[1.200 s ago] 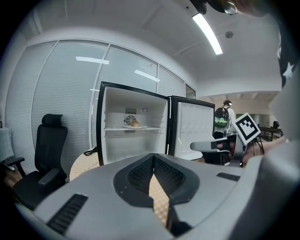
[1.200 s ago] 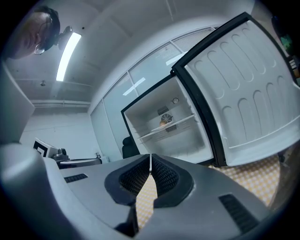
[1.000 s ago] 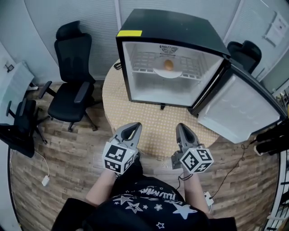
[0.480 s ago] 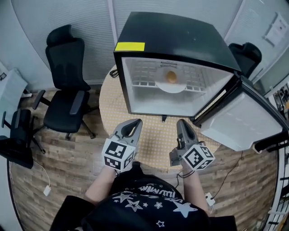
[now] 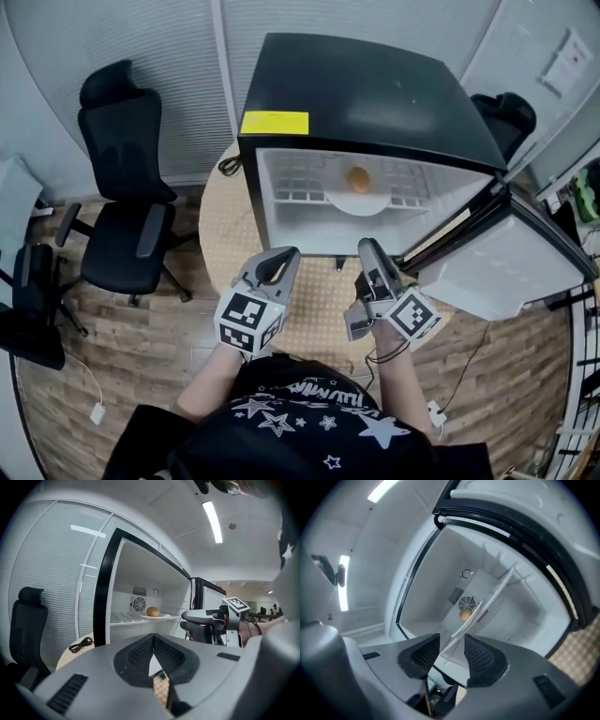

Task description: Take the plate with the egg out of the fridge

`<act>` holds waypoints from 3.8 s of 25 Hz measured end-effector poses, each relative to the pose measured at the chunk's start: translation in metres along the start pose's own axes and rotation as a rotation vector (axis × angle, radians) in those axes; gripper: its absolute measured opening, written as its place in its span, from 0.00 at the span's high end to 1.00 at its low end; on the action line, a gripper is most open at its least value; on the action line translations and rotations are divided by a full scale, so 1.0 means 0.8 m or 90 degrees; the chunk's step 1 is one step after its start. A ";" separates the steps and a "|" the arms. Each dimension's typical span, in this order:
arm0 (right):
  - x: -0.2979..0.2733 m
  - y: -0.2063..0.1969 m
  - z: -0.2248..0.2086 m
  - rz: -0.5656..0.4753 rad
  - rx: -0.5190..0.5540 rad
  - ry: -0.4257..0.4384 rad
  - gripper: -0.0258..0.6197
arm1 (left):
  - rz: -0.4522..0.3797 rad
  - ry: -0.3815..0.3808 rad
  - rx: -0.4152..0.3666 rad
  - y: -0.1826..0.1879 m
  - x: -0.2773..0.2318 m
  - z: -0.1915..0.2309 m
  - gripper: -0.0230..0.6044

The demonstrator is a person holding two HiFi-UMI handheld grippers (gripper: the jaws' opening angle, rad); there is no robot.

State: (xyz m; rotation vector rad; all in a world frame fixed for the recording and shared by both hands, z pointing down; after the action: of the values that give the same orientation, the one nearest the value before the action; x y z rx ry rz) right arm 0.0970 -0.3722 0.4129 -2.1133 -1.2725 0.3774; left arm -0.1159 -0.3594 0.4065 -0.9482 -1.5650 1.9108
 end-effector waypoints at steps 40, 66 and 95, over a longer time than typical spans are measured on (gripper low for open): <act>-0.088 0.015 -0.043 -0.089 -0.306 -0.122 0.78 | 0.015 -0.090 -0.003 -0.001 -0.055 0.032 0.95; -0.034 0.005 -0.013 -0.084 -0.411 -0.017 0.86 | 0.009 -0.044 -0.005 -0.001 -0.021 0.011 0.95; 0.166 -0.026 -0.009 -0.015 -0.427 0.041 0.86 | 0.015 0.024 -0.014 -0.031 0.056 -0.147 0.95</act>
State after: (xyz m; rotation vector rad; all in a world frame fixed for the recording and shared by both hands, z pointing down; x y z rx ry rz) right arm 0.1522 -0.2525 0.4417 -2.6199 -1.5282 -0.1617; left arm -0.0557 -0.2464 0.4092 -1.0098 -1.5624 1.8844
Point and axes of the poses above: the fingertips, and each gripper's own axes: x backward along the fingers, z to its left, y out of its top, the point moved 7 cm from there along x, backward along the fingers, and after that the axes turned 1 degree about -y, right-handed, at the moved point
